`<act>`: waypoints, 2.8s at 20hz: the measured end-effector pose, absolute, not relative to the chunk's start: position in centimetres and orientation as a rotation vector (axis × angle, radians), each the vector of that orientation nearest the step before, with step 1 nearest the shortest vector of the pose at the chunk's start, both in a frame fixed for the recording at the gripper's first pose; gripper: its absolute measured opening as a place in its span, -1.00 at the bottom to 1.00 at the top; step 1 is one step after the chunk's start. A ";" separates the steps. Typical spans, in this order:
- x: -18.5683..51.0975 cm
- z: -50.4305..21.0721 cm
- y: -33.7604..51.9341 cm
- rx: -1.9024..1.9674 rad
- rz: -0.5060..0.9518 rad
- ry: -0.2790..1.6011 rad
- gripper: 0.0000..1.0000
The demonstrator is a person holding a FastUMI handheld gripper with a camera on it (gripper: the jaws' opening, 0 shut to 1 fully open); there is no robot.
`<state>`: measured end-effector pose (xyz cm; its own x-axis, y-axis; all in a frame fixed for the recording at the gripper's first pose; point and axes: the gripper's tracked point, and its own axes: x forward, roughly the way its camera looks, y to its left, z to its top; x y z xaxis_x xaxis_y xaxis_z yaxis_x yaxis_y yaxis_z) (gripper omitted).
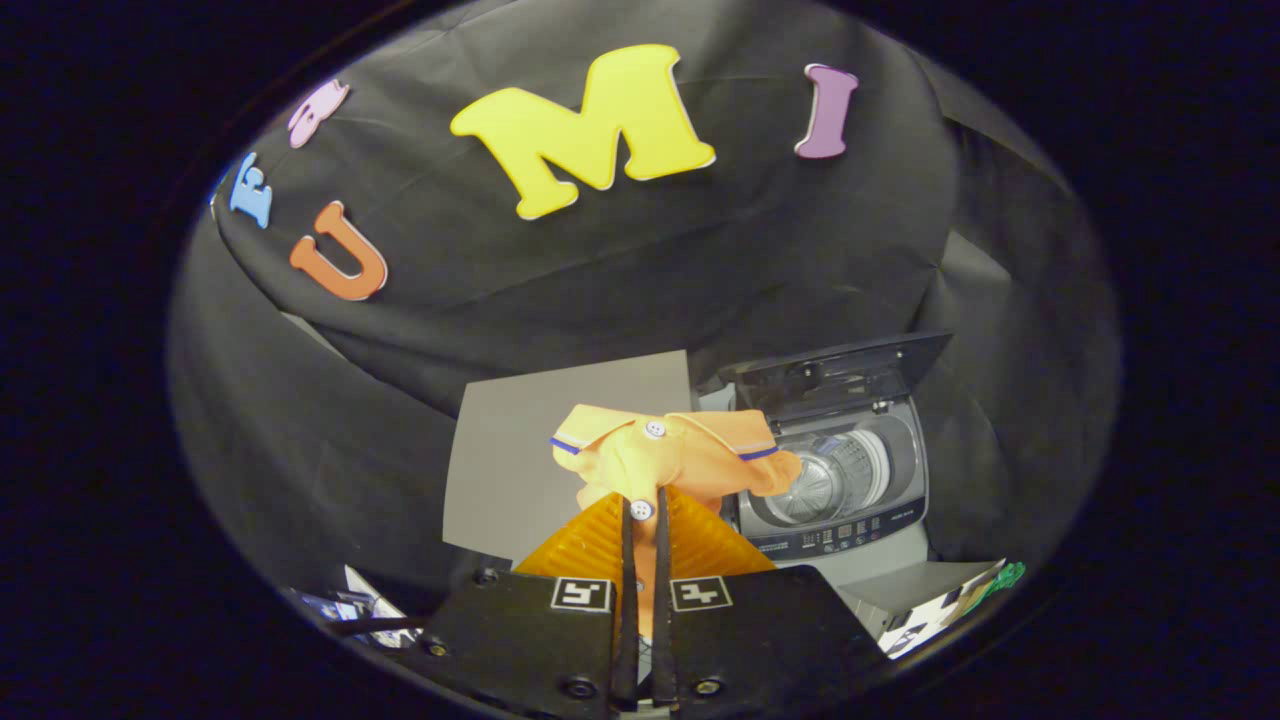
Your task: Put the clothes into the washing machine and then close the washing machine lid.
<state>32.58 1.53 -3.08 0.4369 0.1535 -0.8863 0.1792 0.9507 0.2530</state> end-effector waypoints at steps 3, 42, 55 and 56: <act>32.1 -2.0 -1.5 0.345 -0.041 1.096 -0.83; 33.7 -23.5 -21.5 0.286 -0.016 1.195 -0.82; 33.5 -34.6 -22.4 0.240 -0.107 1.257 -0.79; 33.2 -35.4 -22.6 0.248 -0.119 1.268 -0.78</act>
